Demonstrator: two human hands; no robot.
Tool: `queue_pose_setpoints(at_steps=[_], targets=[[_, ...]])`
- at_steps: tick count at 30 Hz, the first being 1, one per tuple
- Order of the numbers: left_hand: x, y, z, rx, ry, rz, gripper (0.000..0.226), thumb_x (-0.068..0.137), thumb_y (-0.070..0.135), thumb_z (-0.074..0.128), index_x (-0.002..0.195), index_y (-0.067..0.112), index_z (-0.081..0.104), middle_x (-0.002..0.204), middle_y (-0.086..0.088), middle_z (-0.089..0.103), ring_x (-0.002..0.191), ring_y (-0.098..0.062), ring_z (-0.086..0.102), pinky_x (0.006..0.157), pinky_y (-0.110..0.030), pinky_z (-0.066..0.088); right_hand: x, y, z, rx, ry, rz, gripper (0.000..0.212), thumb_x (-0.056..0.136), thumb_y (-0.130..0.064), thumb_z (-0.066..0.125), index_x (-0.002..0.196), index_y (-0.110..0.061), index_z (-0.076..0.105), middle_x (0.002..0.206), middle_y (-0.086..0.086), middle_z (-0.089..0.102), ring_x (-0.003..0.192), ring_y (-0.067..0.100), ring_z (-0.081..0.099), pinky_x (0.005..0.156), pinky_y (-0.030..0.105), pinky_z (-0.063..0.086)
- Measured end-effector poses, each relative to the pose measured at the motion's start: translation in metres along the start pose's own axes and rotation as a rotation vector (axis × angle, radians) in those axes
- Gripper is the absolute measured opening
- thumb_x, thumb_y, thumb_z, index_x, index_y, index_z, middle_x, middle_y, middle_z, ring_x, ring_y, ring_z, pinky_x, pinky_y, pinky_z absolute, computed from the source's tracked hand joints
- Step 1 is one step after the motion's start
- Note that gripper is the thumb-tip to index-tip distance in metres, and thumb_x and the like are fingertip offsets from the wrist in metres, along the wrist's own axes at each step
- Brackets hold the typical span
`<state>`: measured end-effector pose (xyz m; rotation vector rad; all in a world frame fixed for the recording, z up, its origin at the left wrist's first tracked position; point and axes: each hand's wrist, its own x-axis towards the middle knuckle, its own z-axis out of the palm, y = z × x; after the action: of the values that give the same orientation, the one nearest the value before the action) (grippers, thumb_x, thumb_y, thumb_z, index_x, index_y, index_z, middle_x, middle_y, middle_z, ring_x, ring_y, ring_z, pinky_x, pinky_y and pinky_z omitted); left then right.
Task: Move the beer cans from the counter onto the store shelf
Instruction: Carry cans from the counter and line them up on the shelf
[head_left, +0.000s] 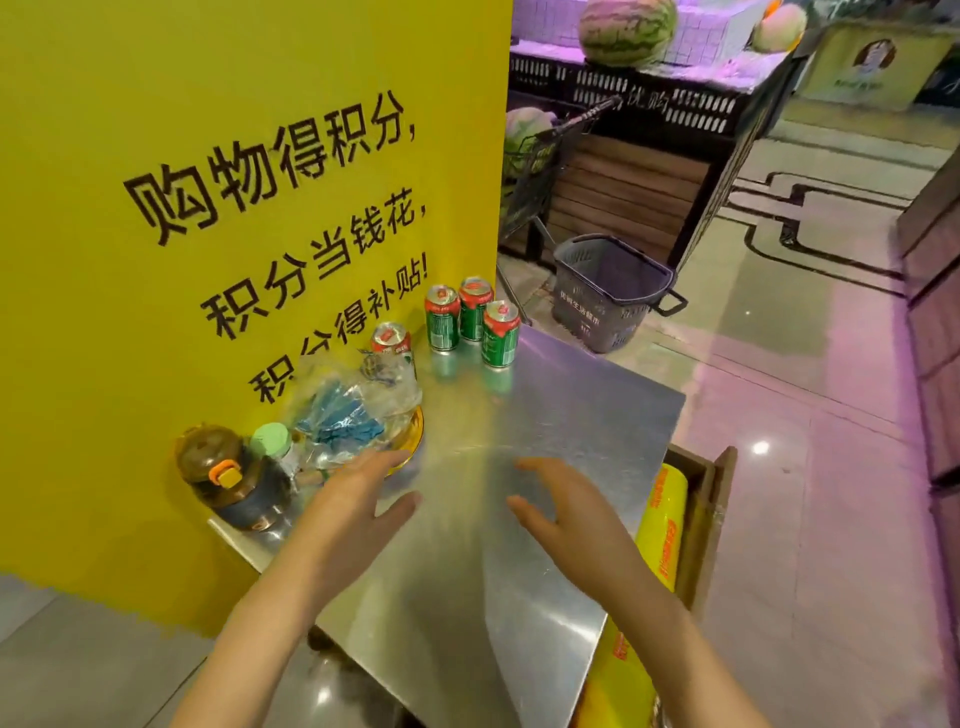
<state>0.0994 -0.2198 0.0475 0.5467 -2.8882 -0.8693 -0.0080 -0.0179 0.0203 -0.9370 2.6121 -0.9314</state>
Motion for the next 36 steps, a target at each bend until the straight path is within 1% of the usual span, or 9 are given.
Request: queue_pose_setpoints(at_steps=[4,6,9,12,17,22,26,30,36], targets=[[0.065,-0.014,-0.031,-0.146,0.032,-0.018,0.040,0.087,0.028,0.063,0.126,0.022,0.055,0.116,0.009,0.057,0.108,-0.008,0.052,0.084,-0.020,0.035,0.056,-0.006,0.007,0.011,0.012,0.050,0.045,0.093,-0.034,0.054,0.135,-0.019,0.047,0.136,-0.003,0.051,0.125,0.014,0.047,0.097,0.018,0.031],[0.104,-0.022,-0.045,-0.103,0.044,0.050,0.042,0.088,0.027,0.062,0.128,0.020,0.053,0.120,0.005,0.057,0.110,-0.013,0.053,0.087,-0.023,0.036,0.084,-0.007,0.011,0.025,0.029,0.099,0.045,0.093,-0.033,0.056,0.134,-0.016,0.048,0.136,0.000,0.052,0.126,0.016,0.047,0.102,0.024,0.034],[0.167,-0.034,-0.061,-0.073,0.019,0.102,0.043,0.089,0.031,0.059,0.130,0.023,0.051,0.125,0.006,0.055,0.110,-0.012,0.052,0.088,-0.025,0.036,0.126,-0.007,0.017,0.027,0.072,0.163,0.045,0.092,-0.030,0.058,0.133,-0.014,0.050,0.134,0.002,0.054,0.123,0.018,0.049,0.097,0.019,0.033],[0.218,-0.047,-0.063,-0.064,-0.020,0.092,0.047,0.090,0.033,0.057,0.134,0.021,0.047,0.137,0.002,0.048,0.122,-0.015,0.047,0.094,-0.027,0.034,0.164,-0.005,0.020,0.005,0.079,0.202,0.044,0.092,-0.027,0.058,0.132,-0.013,0.050,0.133,0.005,0.054,0.121,0.021,0.050,0.095,0.022,0.034],[0.278,-0.068,-0.044,0.070,-0.169,0.048,0.053,0.088,0.031,0.061,0.136,0.015,0.043,0.139,-0.005,0.046,0.124,-0.021,0.045,0.100,-0.033,0.036,0.227,0.008,0.019,-0.008,0.096,0.266,0.047,0.089,-0.026,0.061,0.132,-0.013,0.048,0.131,0.009,0.054,0.120,0.027,0.050,0.092,0.032,0.039],[0.304,-0.095,-0.018,0.230,-0.331,0.000,0.077,0.082,0.046,0.065,0.142,0.013,0.032,0.143,-0.008,0.040,0.130,-0.024,0.039,0.105,-0.036,0.035,0.290,0.032,0.020,-0.071,0.106,0.304,0.063,0.084,-0.032,0.067,0.137,-0.015,0.038,0.134,0.012,0.048,0.124,0.031,0.044,0.097,0.040,0.042],[0.310,-0.108,-0.008,0.212,-0.389,-0.039,0.079,0.077,0.045,0.070,0.141,0.015,0.034,0.137,-0.007,0.043,0.124,-0.025,0.044,0.099,-0.037,0.042,0.330,0.043,0.027,-0.105,0.066,0.381,0.083,0.081,-0.038,0.069,0.145,-0.011,0.024,0.144,0.014,0.035,0.130,0.033,0.038,0.104,0.043,0.038],[0.314,-0.113,-0.004,0.169,-0.393,-0.063,0.076,0.076,0.037,0.073,0.140,0.020,0.036,0.135,-0.005,0.045,0.124,-0.024,0.044,0.098,-0.036,0.042,0.346,0.053,0.040,-0.150,0.034,0.399,0.074,0.078,-0.040,0.071,0.136,-0.012,0.035,0.133,0.015,0.042,0.118,0.035,0.047,0.095,0.045,0.046],[0.316,-0.115,-0.004,0.180,-0.408,-0.057,0.080,0.072,0.032,0.078,0.139,0.020,0.036,0.134,-0.005,0.046,0.124,-0.023,0.044,0.098,-0.034,0.040,0.346,0.062,0.046,-0.081,0.108,0.389,0.058,0.081,-0.024,0.071,0.128,-0.015,0.040,0.122,0.016,0.050,0.106,0.035,0.054,0.082,0.038,0.047]])
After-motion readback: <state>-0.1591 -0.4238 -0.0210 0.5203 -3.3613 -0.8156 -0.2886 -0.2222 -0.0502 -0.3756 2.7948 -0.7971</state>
